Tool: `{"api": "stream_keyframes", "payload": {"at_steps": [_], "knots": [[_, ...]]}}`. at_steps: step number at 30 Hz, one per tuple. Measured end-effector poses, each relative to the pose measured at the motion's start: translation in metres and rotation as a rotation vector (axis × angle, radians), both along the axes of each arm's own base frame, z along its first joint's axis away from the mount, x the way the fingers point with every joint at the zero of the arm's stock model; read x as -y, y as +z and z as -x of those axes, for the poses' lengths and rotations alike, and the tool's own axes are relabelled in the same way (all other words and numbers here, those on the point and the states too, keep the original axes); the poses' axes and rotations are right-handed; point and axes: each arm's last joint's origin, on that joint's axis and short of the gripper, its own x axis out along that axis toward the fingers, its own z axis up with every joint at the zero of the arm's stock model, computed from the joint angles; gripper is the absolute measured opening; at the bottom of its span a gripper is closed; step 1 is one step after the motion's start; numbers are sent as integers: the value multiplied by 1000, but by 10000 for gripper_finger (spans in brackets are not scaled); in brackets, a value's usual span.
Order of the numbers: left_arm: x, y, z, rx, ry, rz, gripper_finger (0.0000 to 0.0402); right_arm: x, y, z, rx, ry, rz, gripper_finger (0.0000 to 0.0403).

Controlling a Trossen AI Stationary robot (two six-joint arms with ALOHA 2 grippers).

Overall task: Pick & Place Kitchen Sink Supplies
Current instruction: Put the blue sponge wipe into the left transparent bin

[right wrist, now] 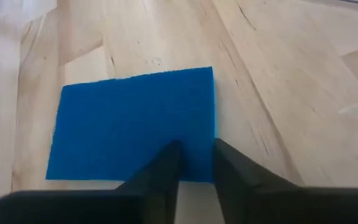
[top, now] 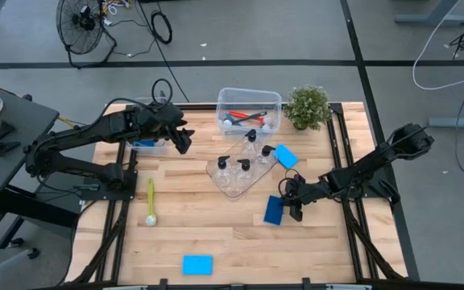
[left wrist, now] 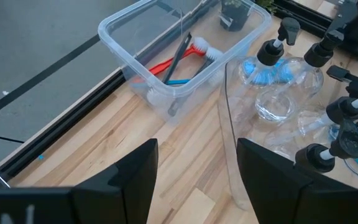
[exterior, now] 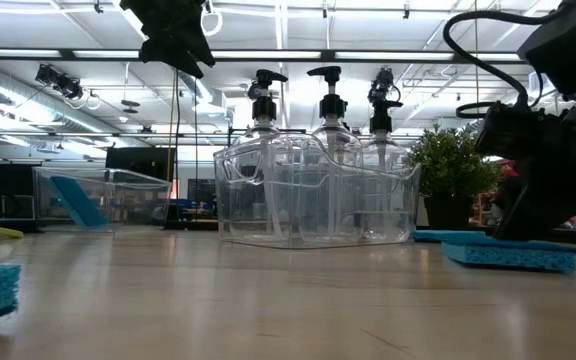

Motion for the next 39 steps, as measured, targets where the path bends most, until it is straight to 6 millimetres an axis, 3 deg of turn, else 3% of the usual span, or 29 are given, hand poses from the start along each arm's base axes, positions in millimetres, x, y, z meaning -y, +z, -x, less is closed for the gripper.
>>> {"api": "stream_keyframes", "payload": {"at_steps": [7, 13, 19, 24, 30, 39], "knots": [[0, 0, 0, 0, 0, 0, 222, -2, 4, -4, 56, 4, -37, 10], [0, 2, -2, 29, -1, -7, 222, -4, 9, -9, 96, -19, -95, 4], [0, 15, -4, 96, -21, -21, 222, -13, 31, -27, 170, 17, -155, 1], [-1, 32, -5, 179, -25, -51, 222, -21, 66, -45, 297, 53, -195, 1], [0, 55, -6, 295, -91, -97, 222, -20, 119, -64, 405, 80, -116, 0], [3, 75, -13, 510, -259, -113, 222, 6, 209, -81, 521, -23, 203, 0]]}}
